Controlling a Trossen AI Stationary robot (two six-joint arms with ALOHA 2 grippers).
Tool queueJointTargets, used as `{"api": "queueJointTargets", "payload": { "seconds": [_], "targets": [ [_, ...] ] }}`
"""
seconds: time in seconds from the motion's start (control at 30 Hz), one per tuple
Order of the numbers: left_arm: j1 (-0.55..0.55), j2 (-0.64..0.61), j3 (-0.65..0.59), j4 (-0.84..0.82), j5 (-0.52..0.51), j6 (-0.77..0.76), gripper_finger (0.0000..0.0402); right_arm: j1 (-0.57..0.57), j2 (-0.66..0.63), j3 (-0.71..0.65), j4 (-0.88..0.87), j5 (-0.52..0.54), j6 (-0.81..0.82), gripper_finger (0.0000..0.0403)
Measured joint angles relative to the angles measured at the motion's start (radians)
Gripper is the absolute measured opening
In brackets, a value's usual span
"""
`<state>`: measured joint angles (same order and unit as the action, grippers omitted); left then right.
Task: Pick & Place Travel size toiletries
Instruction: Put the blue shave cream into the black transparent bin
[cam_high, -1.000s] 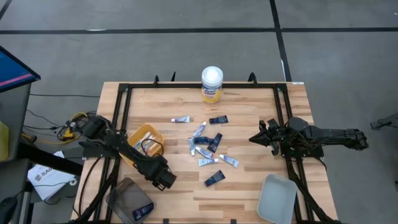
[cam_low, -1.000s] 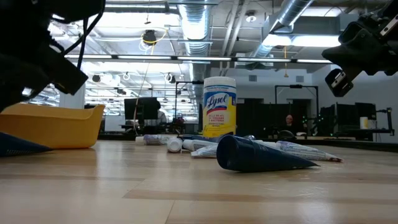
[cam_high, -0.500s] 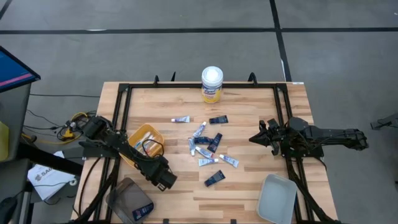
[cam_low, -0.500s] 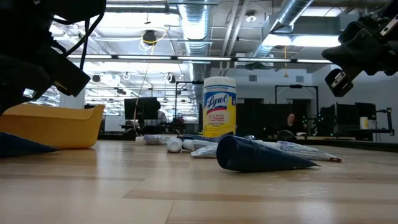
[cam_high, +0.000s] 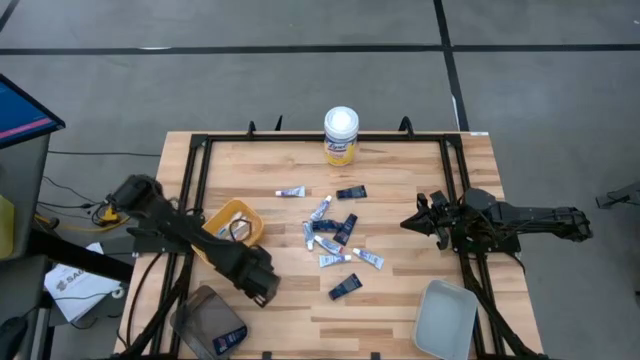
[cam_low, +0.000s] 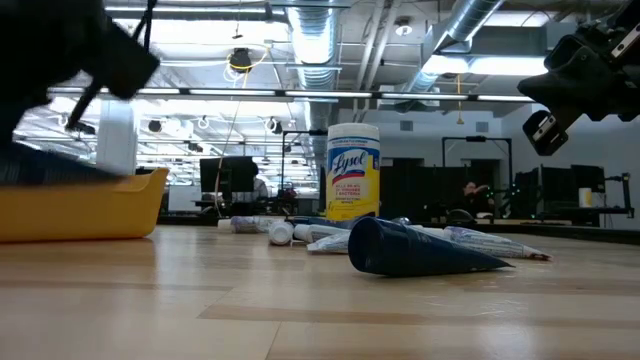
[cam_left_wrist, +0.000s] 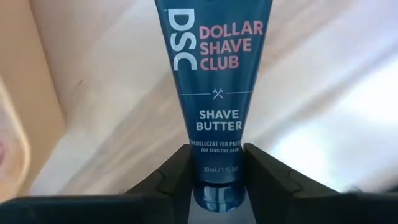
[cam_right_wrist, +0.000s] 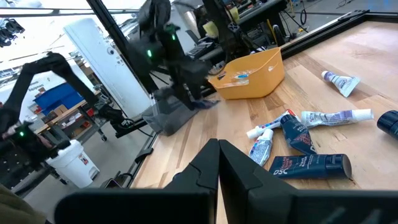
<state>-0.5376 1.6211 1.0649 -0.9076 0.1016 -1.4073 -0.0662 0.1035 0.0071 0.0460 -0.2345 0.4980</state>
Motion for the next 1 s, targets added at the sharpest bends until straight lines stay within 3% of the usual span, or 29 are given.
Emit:
{"api": "queueJointTargets", "payload": {
  "seconds": [0.23,0.4,0.7,1.0],
  "targets": [
    [-0.057,-0.230,0.000,0.003,0.109,-0.010,0.0117,0.000,0.000,0.000,0.000,0.000,0.000,0.0000],
    [-0.203,-0.313,0.000,0.003,0.163,-0.099,0.0116,0.000,0.000,0.000,0.000,0.000,0.000,0.0000],
    [-0.454,-0.254,0.001,0.010,0.170,-0.486,0.0118,0.000,0.000,0.000,0.000,0.000,0.000,0.0000],
    [-0.457,-0.110,0.000,0.021,0.160,-0.514,0.0120,0.000,0.000,0.000,0.000,0.000,0.000,0.0000]
  ]
}}
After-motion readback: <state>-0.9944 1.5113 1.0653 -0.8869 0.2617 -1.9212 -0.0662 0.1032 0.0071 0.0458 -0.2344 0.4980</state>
